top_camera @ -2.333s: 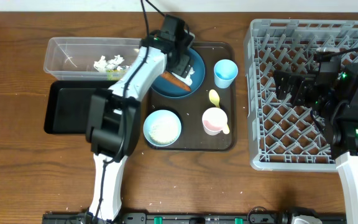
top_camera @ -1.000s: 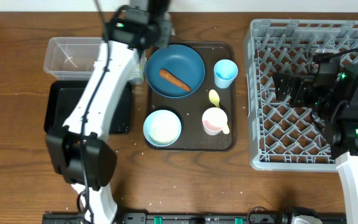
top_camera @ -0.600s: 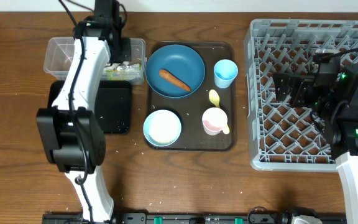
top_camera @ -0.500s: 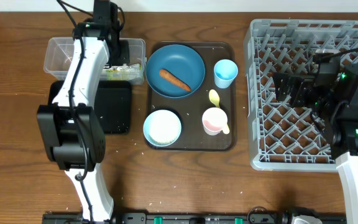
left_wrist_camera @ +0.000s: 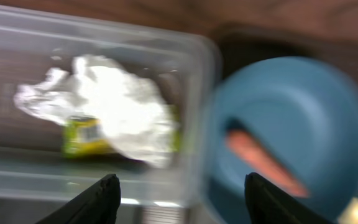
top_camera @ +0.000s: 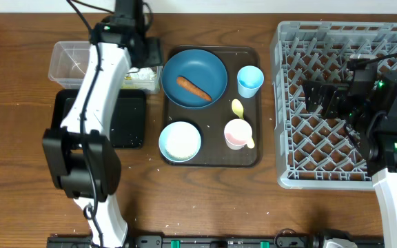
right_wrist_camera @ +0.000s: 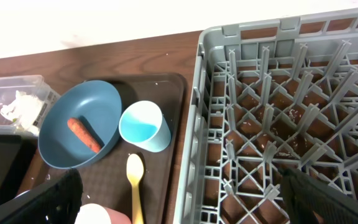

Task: Sort waste into correct bins and load items into the dishwasher rack
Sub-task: 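Grasp the orange carrot in the blue bowl with left gripper, then place the carrot onto the black tray and open left gripper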

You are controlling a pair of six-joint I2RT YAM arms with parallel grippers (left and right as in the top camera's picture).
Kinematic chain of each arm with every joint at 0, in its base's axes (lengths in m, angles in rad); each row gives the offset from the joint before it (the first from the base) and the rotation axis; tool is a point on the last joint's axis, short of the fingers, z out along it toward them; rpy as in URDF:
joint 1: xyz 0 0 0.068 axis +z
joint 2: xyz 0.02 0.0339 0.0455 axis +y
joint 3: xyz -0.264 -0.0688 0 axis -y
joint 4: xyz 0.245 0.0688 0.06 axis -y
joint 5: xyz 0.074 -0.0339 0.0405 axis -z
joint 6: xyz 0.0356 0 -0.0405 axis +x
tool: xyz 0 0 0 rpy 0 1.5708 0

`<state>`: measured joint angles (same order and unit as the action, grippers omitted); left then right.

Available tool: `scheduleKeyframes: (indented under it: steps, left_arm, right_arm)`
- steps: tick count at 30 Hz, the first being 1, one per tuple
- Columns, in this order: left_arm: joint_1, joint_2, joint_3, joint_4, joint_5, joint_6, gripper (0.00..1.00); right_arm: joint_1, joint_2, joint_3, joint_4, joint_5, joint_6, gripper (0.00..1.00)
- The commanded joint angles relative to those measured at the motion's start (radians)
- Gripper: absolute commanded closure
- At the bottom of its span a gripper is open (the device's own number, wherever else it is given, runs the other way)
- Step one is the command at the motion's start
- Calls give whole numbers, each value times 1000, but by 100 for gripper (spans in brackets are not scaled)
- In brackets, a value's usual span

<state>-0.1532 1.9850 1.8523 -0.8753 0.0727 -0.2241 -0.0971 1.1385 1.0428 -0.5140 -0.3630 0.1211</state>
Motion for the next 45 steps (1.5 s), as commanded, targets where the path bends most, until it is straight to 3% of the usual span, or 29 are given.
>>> scheduleKeyframes:
  steps: [1, 8, 17, 24, 27, 29, 35, 45]
  left_arm:
    - [-81, -8, 12, -6, 8, -185, 34]
    - [-230, 113, 10, 9, -113, -373, 28]
    - [-246, 285, 10, 28, -115, -470, 28]
    - [-229, 364, 10, 89, -113, -469, 28]
    - [-230, 376, 10, 95, -109, -469, 37]
    - [-230, 376, 10, 95, -108, -469, 55]
    - [-230, 363, 13, 96, -98, -469, 91]
    - [-216, 147, 48, 95, -31, -396, 92]
  right_arm:
    - [-1, 1, 22, -2, 0, -6, 1]
    - [-1, 1, 22, -13, 0, -6, 1]
    - [-1, 6, 21, -23, 0, -6, 1]
    - [-1, 23, 21, -29, -1, -6, 1]
    - [-1, 27, 21, -29, 0, -6, 1]
    - [-1, 27, 21, -29, 0, -6, 1]
    - [-1, 27, 21, -29, 0, -6, 1]
    - [-1, 27, 21, -29, 0, -6, 1]
